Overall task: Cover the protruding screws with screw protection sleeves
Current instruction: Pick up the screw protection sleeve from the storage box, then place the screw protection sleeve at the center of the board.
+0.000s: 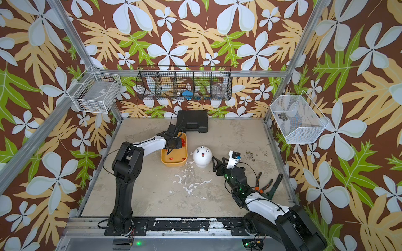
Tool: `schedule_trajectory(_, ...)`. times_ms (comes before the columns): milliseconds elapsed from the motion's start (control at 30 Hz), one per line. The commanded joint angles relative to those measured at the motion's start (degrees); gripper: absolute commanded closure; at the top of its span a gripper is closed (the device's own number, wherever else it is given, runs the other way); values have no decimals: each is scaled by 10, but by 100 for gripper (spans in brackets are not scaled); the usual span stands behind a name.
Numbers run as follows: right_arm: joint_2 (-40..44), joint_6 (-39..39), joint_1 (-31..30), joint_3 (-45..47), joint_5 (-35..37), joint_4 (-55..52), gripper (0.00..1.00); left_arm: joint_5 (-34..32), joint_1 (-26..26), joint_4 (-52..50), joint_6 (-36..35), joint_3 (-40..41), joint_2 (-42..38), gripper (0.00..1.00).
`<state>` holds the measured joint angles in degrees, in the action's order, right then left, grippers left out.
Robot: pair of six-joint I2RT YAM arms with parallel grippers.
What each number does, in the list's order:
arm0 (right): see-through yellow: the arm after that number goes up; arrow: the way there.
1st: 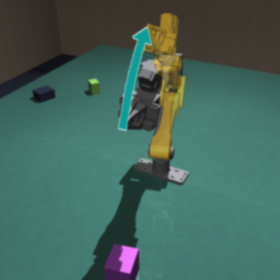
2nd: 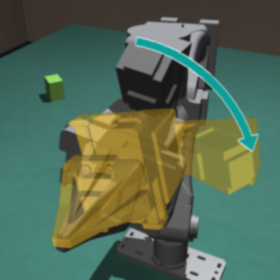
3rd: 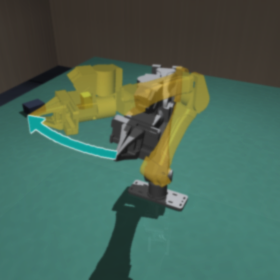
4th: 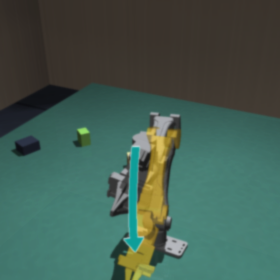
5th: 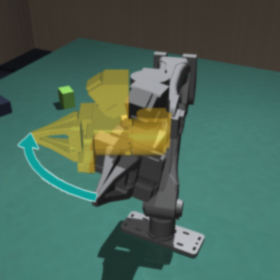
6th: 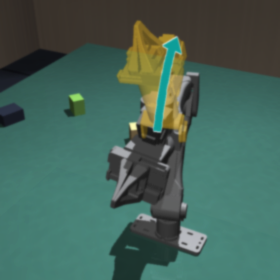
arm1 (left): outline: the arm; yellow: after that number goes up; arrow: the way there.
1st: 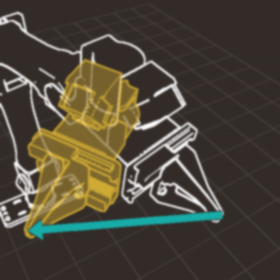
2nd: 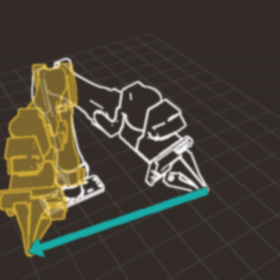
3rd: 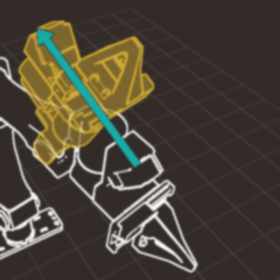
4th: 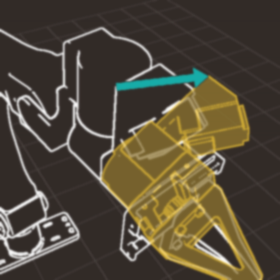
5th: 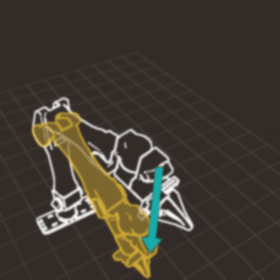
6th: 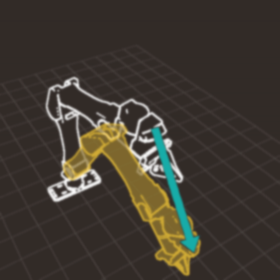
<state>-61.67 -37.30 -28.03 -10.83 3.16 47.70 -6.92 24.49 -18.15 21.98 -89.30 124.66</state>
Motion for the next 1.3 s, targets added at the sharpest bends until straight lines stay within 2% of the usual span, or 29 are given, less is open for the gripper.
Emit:
schedule_trajectory(0,1,1,0,-3,3,6,23,-5,-1,-14,-6,7,-9,95)
schedule_trajectory(100,0,1,0,-3,3,6,23,-6,-1,-14,-9,7,-21,100)
schedule_trajectory(367,2,3,-1,-4,7,6,23,5,2,7,-16,46,-125,100)
schedule_trajectory(467,3,4,0,-2,11,6,23,36,6,15,-35,76,-178,100)
schedule_trajectory(600,20,3,0,-7,24,-9,23,90,42,36,-98,133,-249,100)
schedule_trajectory(633,33,2,2,-18,26,-39,23,106,56,44,-115,148,-263,100)
schedule_trajectory(800,160,-4,12,-107,63,-348,23,134,165,73,-192,231,-339,100)
schedule_trajectory(933,273,1,26,-123,60,-485,22,157,245,130,-263,310,-360,100)
schedule_trajectory(1000,310,5,41,-135,61,-553,23,177,265,130,-292,314,-339,100)
schedule_trajectory(1133,326,22,62,-136,60,-620,23,200,299,121,-361,303,-288,100)
schedule_trajectory(1267,305,28,76,-112,39,-615,23,152,337,74,-429,262,-223,100)
